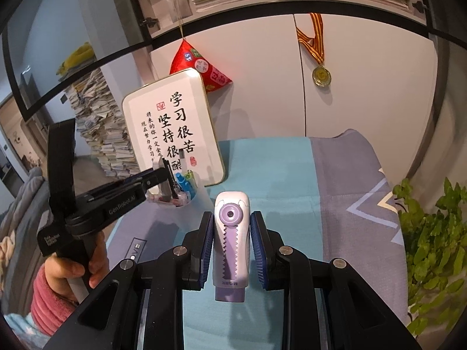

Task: Organize stationery
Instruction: 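Lower the white eraser into the frosted cup and open the left gripper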

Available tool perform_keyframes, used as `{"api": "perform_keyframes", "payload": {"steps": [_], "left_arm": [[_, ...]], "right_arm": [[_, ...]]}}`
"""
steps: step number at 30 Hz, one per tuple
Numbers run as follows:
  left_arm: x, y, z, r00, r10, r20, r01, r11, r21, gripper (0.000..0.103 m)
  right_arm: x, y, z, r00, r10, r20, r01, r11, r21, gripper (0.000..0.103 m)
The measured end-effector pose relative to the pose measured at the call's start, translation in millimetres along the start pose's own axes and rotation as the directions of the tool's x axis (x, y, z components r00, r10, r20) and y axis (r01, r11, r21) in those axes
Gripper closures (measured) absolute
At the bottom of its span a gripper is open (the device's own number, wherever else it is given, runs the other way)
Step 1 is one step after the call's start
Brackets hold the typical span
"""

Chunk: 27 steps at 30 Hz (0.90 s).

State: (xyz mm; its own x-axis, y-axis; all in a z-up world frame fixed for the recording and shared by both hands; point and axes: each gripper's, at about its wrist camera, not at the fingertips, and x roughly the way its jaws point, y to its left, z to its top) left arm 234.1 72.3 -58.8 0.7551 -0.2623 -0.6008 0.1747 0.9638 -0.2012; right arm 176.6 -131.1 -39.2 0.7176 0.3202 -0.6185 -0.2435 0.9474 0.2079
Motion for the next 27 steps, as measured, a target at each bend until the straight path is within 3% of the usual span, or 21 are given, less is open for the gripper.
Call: {"api": "perform_keyframes", "payload": {"steps": [18,27], "left_arm": [[18,0,4,1.000,0.016,-0.022,-0.016,1.000,0.004,0.087],[9,-2,2,1.000,0.023,-0.007,-0.023,0.999,0.024,0.088]], "right_arm": [[8,-1,-2,1.000,0.011,-0.023,-0.011,1.000,0.005,0.077],[8,-1,-3,1.000,0.014,-0.018,-0.014,1.000,0.006,0.076]]}}
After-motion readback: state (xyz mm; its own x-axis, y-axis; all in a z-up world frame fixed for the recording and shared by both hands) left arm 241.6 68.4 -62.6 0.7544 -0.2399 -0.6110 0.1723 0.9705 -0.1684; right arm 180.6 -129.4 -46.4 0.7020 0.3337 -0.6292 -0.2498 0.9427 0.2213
